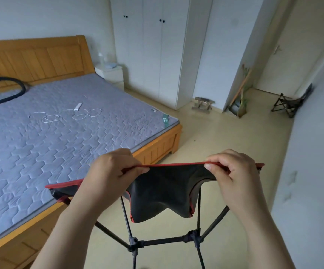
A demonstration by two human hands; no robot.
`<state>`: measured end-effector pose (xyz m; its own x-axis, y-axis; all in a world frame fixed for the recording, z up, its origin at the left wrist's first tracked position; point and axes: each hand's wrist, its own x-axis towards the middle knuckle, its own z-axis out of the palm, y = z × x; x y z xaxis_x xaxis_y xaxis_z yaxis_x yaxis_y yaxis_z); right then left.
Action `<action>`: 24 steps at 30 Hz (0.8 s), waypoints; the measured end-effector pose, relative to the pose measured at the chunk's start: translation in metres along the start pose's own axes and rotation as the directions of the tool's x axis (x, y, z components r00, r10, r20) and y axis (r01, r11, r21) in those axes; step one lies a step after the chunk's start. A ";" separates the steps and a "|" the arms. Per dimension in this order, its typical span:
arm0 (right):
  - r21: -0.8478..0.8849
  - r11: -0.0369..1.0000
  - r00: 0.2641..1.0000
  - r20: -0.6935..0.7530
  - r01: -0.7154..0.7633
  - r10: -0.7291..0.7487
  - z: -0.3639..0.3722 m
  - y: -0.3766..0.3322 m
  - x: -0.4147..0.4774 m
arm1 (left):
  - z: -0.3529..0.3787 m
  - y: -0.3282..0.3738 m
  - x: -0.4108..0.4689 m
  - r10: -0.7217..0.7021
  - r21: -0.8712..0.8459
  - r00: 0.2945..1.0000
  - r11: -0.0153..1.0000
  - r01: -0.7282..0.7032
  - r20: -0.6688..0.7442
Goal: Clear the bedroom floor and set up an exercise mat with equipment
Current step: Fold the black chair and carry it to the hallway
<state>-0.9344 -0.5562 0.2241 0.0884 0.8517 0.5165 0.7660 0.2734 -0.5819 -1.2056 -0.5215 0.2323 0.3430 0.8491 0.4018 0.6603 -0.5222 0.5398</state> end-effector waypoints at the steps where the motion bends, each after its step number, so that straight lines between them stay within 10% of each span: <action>1: -0.014 1.000 1.000 -0.006 -0.017 0.017 -0.001 0.006 0.006 | 0.006 -0.002 0.012 0.024 -0.019 1.000 1.000 -0.023 0.014; 24: -0.220 0.921 0.944 -0.145 -0.322 0.296 -0.040 0.171 0.165 | 0.161 -0.007 0.320 0.378 -0.208 0.912 0.916 -0.343 0.160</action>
<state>-0.7632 -0.3864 0.2346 0.4024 0.8204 0.4063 0.8170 -0.1215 -0.5637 -0.9927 -0.2337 0.2376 0.6691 0.5901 0.4518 0.3487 -0.7861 0.5103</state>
